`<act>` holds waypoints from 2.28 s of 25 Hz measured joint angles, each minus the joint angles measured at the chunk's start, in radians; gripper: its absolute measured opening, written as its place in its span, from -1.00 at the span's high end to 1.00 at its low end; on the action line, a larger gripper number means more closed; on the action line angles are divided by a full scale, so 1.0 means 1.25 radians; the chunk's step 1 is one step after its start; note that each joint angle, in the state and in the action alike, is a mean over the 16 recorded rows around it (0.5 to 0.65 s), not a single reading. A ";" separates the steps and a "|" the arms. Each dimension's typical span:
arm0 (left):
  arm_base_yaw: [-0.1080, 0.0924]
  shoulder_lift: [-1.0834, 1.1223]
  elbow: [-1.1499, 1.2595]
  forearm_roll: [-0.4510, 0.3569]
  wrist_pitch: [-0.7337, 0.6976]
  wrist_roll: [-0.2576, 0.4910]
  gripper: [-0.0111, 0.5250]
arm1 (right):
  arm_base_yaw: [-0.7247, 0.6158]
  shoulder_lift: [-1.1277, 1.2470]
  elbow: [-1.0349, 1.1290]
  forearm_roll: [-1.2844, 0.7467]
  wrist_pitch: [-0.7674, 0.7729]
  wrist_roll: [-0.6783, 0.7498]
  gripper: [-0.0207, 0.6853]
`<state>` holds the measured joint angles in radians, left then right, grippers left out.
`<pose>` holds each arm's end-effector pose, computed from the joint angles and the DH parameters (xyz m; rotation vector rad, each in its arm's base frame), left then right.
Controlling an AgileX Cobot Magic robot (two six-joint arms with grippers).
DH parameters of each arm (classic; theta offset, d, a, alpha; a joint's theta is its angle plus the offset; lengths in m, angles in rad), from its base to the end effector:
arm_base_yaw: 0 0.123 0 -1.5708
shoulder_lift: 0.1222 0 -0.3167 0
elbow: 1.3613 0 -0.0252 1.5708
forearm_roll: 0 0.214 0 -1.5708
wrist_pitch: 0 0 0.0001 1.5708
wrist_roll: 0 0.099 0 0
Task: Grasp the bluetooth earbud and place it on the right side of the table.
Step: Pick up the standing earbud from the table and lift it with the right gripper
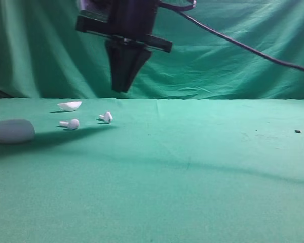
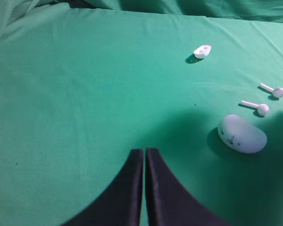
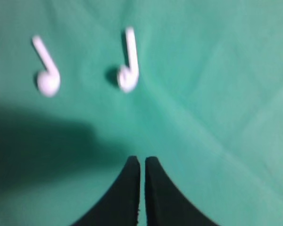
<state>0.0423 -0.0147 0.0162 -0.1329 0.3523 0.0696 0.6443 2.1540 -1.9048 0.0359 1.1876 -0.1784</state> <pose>-0.0082 -0.0049 0.1746 -0.0573 1.8336 -0.0510 0.3516 0.2683 0.2579 -1.1592 2.6928 0.1248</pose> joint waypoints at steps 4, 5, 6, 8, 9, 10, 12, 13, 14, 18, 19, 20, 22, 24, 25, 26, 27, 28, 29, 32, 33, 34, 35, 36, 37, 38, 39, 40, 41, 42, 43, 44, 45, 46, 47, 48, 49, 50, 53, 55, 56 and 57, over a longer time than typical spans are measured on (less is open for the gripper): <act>0.000 0.000 0.000 0.000 0.000 0.000 0.96 | 0.017 0.090 -0.112 0.023 0.014 -0.037 0.70; 0.000 0.000 0.000 0.000 0.000 0.000 0.96 | 0.020 0.105 -0.130 0.022 0.013 -0.044 0.63; 0.000 0.000 0.000 0.000 0.000 0.000 0.96 | 0.024 0.119 -0.145 0.021 0.010 -0.049 0.56; 0.000 0.000 0.000 0.000 0.000 0.000 0.96 | 0.030 0.138 -0.166 0.016 0.000 -0.060 0.43; 0.000 0.000 0.000 0.000 0.000 0.000 0.96 | 0.033 0.145 -0.171 0.014 -0.007 -0.065 0.35; 0.000 0.000 0.000 0.000 0.000 0.000 0.96 | 0.035 0.151 -0.175 0.012 -0.014 -0.069 0.28; 0.000 0.000 0.000 0.000 0.000 0.000 0.96 | 0.038 0.161 -0.178 0.007 -0.031 -0.075 0.14; 0.000 0.000 0.000 0.000 0.000 0.000 0.96 | 0.039 0.166 -0.178 0.005 -0.040 -0.077 0.07; 0.000 0.000 0.000 0.000 0.000 0.000 0.96 | 0.040 0.170 -0.178 0.002 -0.049 -0.078 0.00; 0.000 0.000 0.000 0.000 0.000 0.000 0.96 | 0.040 0.187 -0.179 -0.008 -0.085 -0.079 -0.17; 0.000 0.000 0.000 0.000 0.000 0.000 0.96 | 0.040 0.191 -0.179 -0.010 -0.093 -0.079 -0.18; 0.000 0.000 0.000 0.000 0.000 0.000 0.96 | 0.040 0.194 -0.179 -0.011 -0.101 -0.078 -0.19; 0.000 0.000 0.000 0.000 0.000 0.000 0.96 | 0.040 0.200 -0.179 -0.012 -0.114 -0.078 -0.20; 0.000 0.000 0.000 0.000 0.000 0.000 0.96 | 0.040 0.205 -0.180 -0.012 -0.124 -0.078 -0.21; 0.000 0.000 0.000 0.000 0.000 0.000 0.96 | 0.040 0.208 -0.180 -0.012 -0.128 -0.078 -0.20; 0.000 0.000 0.000 0.000 0.000 0.000 0.96 | 0.040 0.210 -0.180 -0.012 -0.131 -0.077 -0.18; 0.000 0.000 0.000 0.000 0.000 0.000 0.96 | 0.039 0.212 -0.180 -0.012 -0.133 -0.077 -0.15; 0.000 0.000 0.000 0.000 0.000 0.000 0.96 | 0.039 0.213 -0.181 -0.011 -0.134 -0.077 -0.12; 0.000 0.000 0.000 0.000 0.000 0.000 0.96 | 0.039 0.215 -0.181 -0.011 -0.134 -0.077 -0.07; 0.000 0.000 0.000 0.000 0.000 0.000 0.96 | 0.039 0.217 -0.182 -0.010 -0.131 -0.077 0.10; 0.000 0.000 0.000 0.000 0.000 0.000 0.96 | 0.039 0.218 -0.183 -0.010 -0.129 -0.076 0.16; 0.000 0.000 0.000 0.000 0.000 0.000 0.96 | 0.039 0.218 -0.183 -0.010 -0.127 -0.076 0.21; 0.000 0.000 0.000 0.000 0.000 0.000 0.96 | 0.039 0.217 -0.184 -0.010 -0.124 -0.076 0.27; 0.000 0.000 0.000 0.000 0.000 0.000 0.96 | 0.039 0.217 -0.184 -0.009 -0.120 -0.076 0.33; 0.000 0.000 0.000 0.000 0.000 0.000 0.96 | 0.039 0.216 -0.185 -0.009 -0.115 -0.076 0.39; 0.000 0.000 0.000 0.000 0.000 0.000 0.96 | 0.039 0.215 -0.185 -0.009 -0.109 -0.076 0.45; 0.000 0.000 0.000 0.000 0.000 0.000 0.96 | 0.039 0.213 -0.185 -0.009 -0.103 -0.076 0.50; 0.000 0.000 0.000 0.000 0.000 0.000 0.96 | 0.039 0.210 -0.185 -0.009 -0.096 -0.076 0.56; 0.000 0.000 0.000 0.000 0.000 0.000 0.96 | 0.038 0.205 -0.185 -0.009 -0.089 -0.076 0.61; 0.000 0.000 0.000 0.000 0.000 0.000 0.96 | 0.038 0.198 -0.185 -0.009 -0.082 -0.074 0.65; 0.000 0.000 0.000 0.000 0.000 0.000 0.96 | 0.037 0.190 -0.185 -0.008 -0.074 -0.072 0.68; 0.000 0.000 0.000 0.000 0.000 0.000 0.96 | 0.035 0.180 -0.186 -0.008 -0.065 -0.070 0.71; 0.000 0.000 0.000 0.000 0.000 0.000 0.96 | 0.033 0.168 -0.186 -0.009 -0.056 -0.067 0.72; 0.000 0.000 0.000 0.000 0.000 0.000 0.96 | 0.030 0.155 -0.186 -0.009 -0.047 -0.063 0.73; 0.000 0.000 0.000 0.000 0.000 0.000 0.96 | 0.026 0.139 -0.185 -0.010 -0.038 -0.058 0.73; 0.000 0.000 0.000 0.000 0.000 0.000 0.96 | 0.022 0.120 -0.184 -0.012 -0.029 -0.052 0.73; 0.000 0.000 0.000 0.000 0.000 0.000 0.96 | 0.016 0.099 -0.182 -0.014 -0.020 -0.046 0.73; 0.000 0.000 0.000 0.000 0.000 0.000 0.96 | 0.010 0.076 -0.178 -0.017 -0.012 -0.039 0.73; 0.000 0.000 0.000 0.000 0.000 0.000 0.96 | -0.016 -0.009 -0.152 -0.026 0.009 -0.016 0.73; 0.000 0.000 0.000 0.000 0.000 0.000 0.96 | -0.041 -0.075 -0.118 -0.032 0.017 0.001 0.73; 0.000 0.000 0.000 0.000 0.000 0.000 0.96 | -0.056 -0.110 -0.096 -0.035 0.019 0.010 0.73; 0.000 0.000 0.000 0.000 0.000 0.000 0.96 | -0.073 -0.146 -0.069 -0.038 0.019 0.019 0.73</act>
<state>0.0423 -0.0147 0.0162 -0.1329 0.3523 0.0696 0.5526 1.9717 -1.9910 -0.0112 1.2112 -0.1550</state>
